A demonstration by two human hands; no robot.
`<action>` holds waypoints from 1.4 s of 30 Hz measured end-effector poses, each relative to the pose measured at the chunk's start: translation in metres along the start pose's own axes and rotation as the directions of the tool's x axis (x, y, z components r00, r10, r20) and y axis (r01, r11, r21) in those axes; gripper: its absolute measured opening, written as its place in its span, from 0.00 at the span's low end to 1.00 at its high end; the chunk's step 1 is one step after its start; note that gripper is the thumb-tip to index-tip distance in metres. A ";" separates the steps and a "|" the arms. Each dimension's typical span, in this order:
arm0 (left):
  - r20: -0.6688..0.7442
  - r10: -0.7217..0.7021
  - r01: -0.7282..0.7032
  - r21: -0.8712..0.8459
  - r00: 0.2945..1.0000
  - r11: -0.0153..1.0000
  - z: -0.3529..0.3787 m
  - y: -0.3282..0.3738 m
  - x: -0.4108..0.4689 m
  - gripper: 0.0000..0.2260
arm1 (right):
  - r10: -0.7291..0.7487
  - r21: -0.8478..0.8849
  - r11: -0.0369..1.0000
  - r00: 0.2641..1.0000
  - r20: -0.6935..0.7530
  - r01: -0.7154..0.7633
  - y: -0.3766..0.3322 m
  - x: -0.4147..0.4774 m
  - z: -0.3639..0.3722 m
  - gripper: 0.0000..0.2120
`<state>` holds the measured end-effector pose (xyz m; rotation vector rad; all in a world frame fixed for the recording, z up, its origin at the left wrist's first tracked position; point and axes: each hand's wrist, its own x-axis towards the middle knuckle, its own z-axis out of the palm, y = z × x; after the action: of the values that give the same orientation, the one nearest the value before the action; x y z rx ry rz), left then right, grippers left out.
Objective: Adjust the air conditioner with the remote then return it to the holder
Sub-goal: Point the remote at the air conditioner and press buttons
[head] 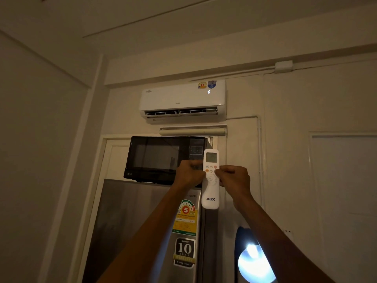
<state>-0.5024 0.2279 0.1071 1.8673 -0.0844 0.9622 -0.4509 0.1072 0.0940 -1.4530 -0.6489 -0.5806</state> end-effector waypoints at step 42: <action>0.009 -0.012 0.013 -0.035 1.000 0.999 -0.004 -0.004 0.007 0.19 | 0.033 0.041 0.999 0.999 0.043 -0.035 0.001 0.004 0.001 0.13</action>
<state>-0.4981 0.2357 0.1092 1.8381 -0.0945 0.9380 -0.4470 0.1086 0.0961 -1.4375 -0.6650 -0.5078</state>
